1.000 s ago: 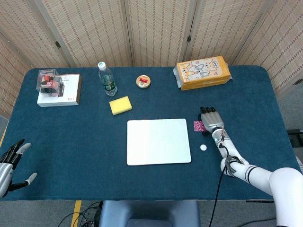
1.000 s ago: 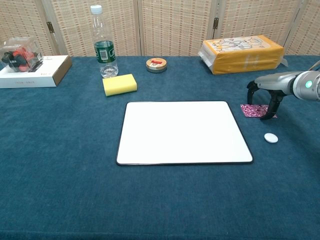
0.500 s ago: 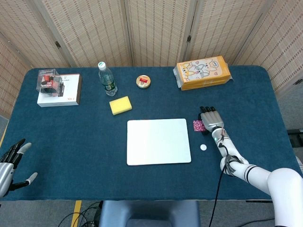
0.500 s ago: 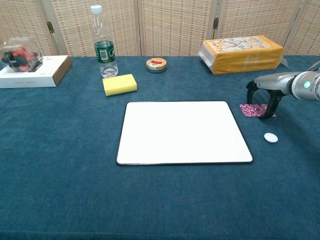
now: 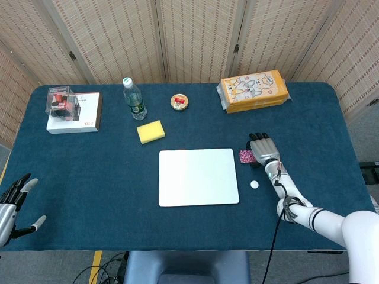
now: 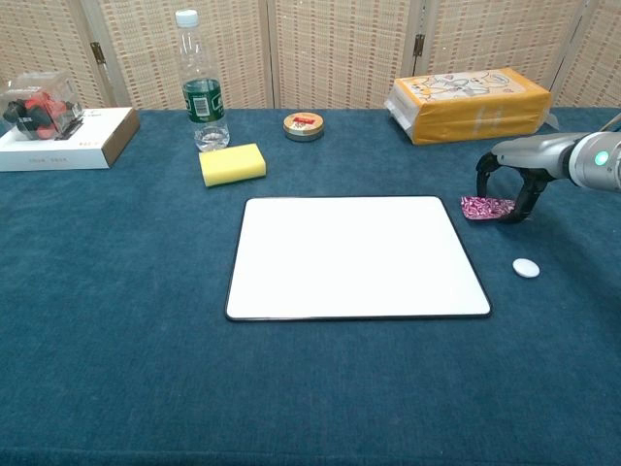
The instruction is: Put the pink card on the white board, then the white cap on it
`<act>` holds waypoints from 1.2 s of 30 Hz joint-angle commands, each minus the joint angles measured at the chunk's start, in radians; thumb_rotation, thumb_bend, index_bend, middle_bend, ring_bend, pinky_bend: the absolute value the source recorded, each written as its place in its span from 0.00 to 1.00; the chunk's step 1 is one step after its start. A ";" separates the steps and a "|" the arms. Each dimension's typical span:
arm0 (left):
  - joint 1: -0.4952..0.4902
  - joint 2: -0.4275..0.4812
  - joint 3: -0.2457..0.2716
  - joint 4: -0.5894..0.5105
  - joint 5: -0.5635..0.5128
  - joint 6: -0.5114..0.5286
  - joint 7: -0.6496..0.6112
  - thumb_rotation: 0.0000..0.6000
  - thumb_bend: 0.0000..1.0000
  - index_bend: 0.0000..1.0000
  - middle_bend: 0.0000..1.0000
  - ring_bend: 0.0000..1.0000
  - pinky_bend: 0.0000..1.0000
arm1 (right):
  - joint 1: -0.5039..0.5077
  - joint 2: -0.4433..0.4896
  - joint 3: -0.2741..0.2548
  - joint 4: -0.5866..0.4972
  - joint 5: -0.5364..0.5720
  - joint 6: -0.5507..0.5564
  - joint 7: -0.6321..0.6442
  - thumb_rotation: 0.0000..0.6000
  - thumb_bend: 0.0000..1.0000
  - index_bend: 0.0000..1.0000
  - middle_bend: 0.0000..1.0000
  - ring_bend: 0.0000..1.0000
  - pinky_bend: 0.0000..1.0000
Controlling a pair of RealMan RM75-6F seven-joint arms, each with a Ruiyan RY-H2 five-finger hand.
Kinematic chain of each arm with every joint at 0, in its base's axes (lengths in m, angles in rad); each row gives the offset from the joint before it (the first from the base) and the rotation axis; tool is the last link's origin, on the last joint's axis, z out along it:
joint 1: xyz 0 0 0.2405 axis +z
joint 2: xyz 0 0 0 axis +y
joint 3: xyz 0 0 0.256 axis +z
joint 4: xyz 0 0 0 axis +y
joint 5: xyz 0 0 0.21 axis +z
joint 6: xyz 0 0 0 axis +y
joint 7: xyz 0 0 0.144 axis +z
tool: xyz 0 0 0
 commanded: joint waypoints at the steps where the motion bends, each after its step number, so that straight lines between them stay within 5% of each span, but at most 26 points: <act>1: -0.001 0.000 -0.001 0.000 -0.003 -0.003 0.003 1.00 0.29 0.00 0.00 0.05 0.20 | -0.004 0.052 0.022 -0.076 -0.017 0.039 0.007 1.00 0.23 0.45 0.08 0.00 0.00; 14: 0.002 0.005 0.002 -0.008 0.014 0.013 -0.016 1.00 0.29 0.00 0.00 0.05 0.20 | 0.066 0.129 0.054 -0.355 -0.002 0.092 -0.064 1.00 0.23 0.45 0.08 0.00 0.00; 28: 0.028 0.026 0.003 0.014 0.019 0.062 -0.094 1.00 0.29 0.00 0.00 0.05 0.20 | 0.165 0.007 0.004 -0.341 0.118 0.144 -0.219 1.00 0.21 0.44 0.07 0.00 0.00; 36: 0.027 0.026 0.001 0.019 0.019 0.059 -0.101 1.00 0.29 0.00 0.00 0.05 0.20 | 0.175 0.008 0.000 -0.339 0.136 0.144 -0.217 1.00 0.14 0.19 0.02 0.00 0.00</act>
